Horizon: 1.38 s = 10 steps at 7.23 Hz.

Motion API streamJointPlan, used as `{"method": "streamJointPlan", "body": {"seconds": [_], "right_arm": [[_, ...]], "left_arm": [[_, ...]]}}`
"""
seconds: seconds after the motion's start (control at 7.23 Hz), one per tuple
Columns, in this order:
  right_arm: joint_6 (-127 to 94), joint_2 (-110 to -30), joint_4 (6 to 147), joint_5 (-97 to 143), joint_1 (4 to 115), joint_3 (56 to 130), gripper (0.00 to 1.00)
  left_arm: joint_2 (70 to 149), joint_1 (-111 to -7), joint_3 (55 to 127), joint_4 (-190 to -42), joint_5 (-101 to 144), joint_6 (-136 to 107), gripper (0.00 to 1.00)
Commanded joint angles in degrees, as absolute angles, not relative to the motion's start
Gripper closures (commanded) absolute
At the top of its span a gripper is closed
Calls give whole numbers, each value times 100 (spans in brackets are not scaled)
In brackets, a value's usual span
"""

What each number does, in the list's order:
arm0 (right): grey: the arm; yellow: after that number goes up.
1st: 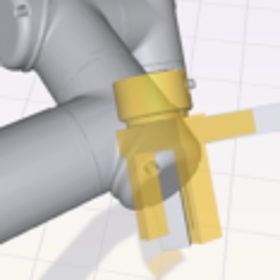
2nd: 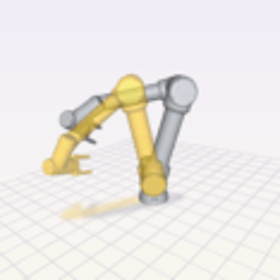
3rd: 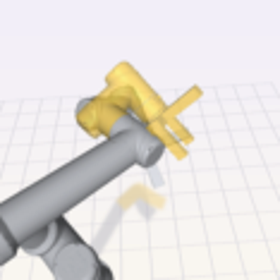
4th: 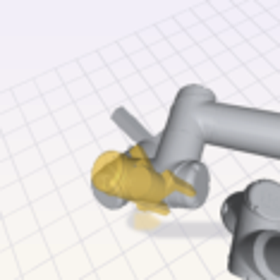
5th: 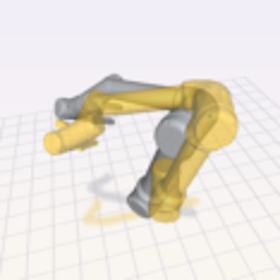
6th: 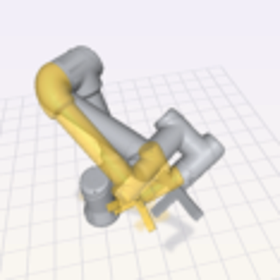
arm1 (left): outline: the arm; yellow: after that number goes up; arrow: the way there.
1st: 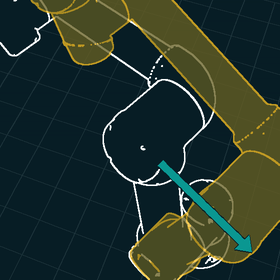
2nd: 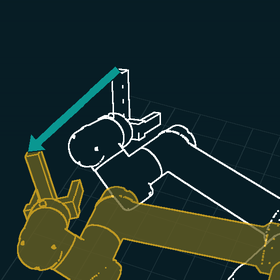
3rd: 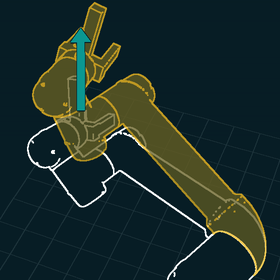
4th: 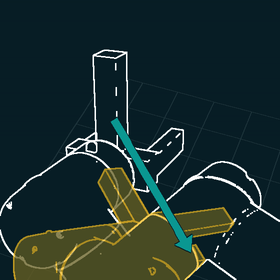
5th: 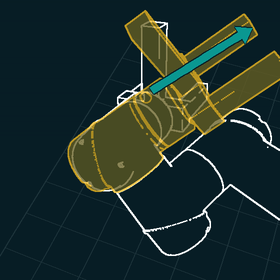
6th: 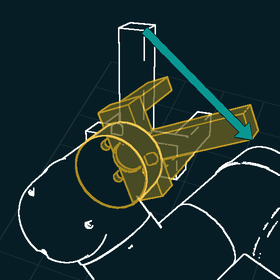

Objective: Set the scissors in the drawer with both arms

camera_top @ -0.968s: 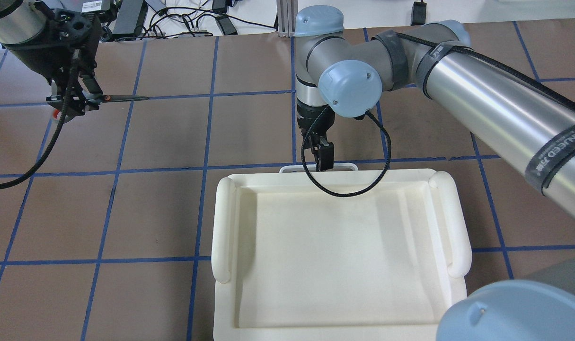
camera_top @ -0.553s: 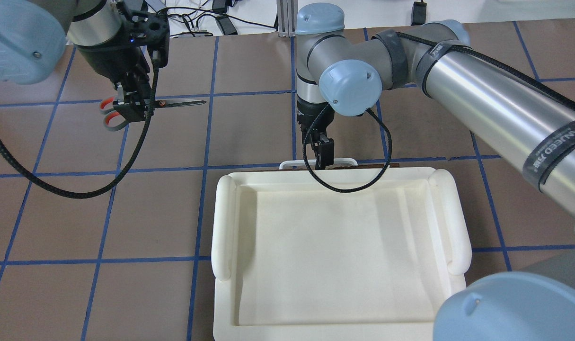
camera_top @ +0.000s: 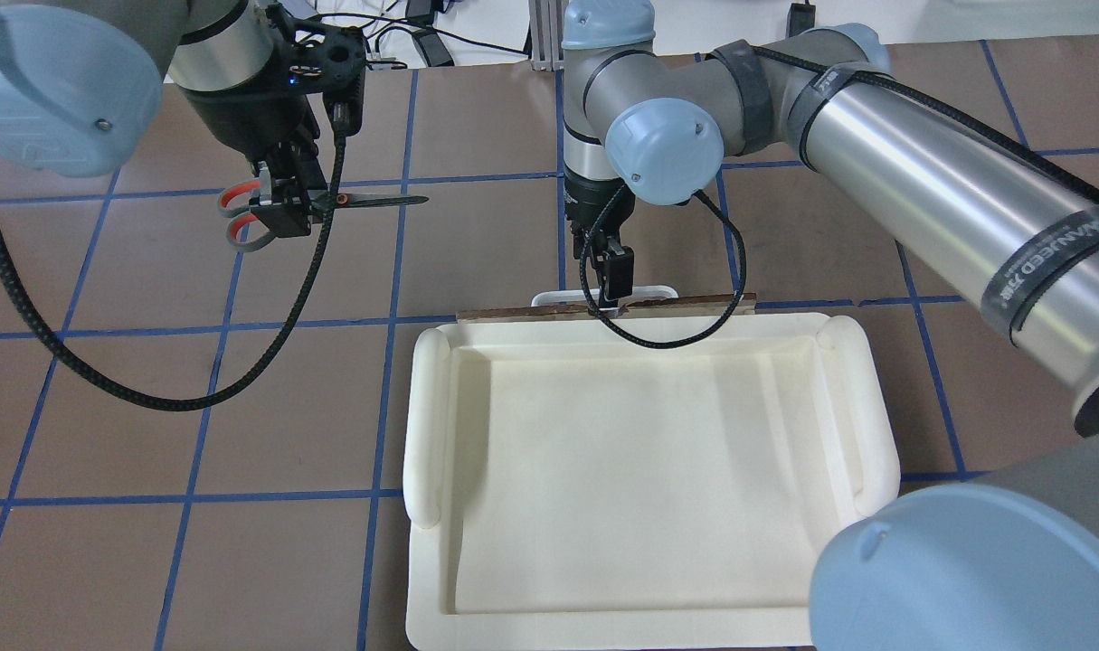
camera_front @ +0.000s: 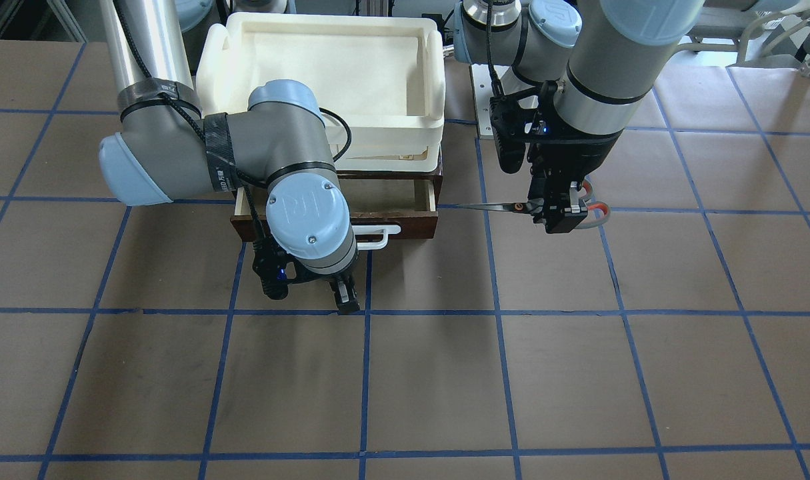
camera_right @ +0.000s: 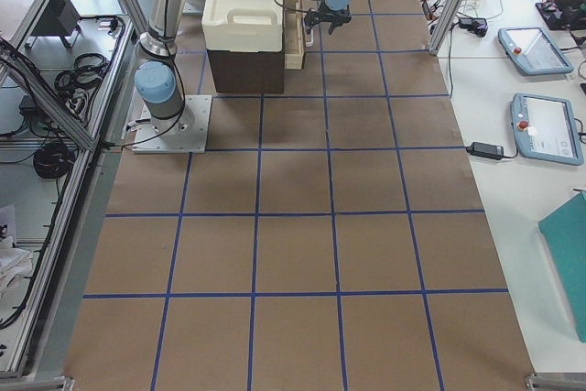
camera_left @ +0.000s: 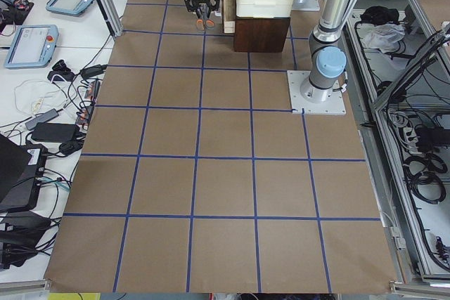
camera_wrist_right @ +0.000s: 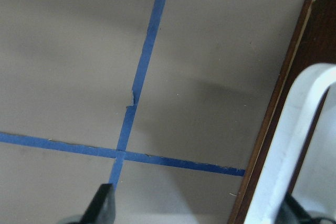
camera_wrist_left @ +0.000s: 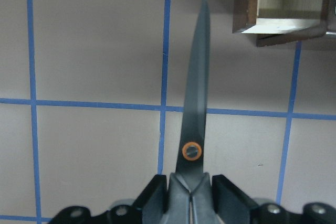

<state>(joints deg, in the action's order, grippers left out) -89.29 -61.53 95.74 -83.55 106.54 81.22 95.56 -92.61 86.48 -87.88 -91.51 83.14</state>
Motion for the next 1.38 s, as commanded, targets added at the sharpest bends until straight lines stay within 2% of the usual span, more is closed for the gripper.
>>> {"method": "streamJointPlan", "body": {"seconds": [0.0, 1.24], "right_arm": [[-8807, -6126, 9597, -8358, 10635, 8104, 0], [-8456, -5906, 9677, -8358, 10529, 7717, 0]], "left_arm": [[9536, -9246, 8692, -8736, -9150, 8052, 88], [9519, -9229, 8701, -8675, -9141, 7593, 88]]}}
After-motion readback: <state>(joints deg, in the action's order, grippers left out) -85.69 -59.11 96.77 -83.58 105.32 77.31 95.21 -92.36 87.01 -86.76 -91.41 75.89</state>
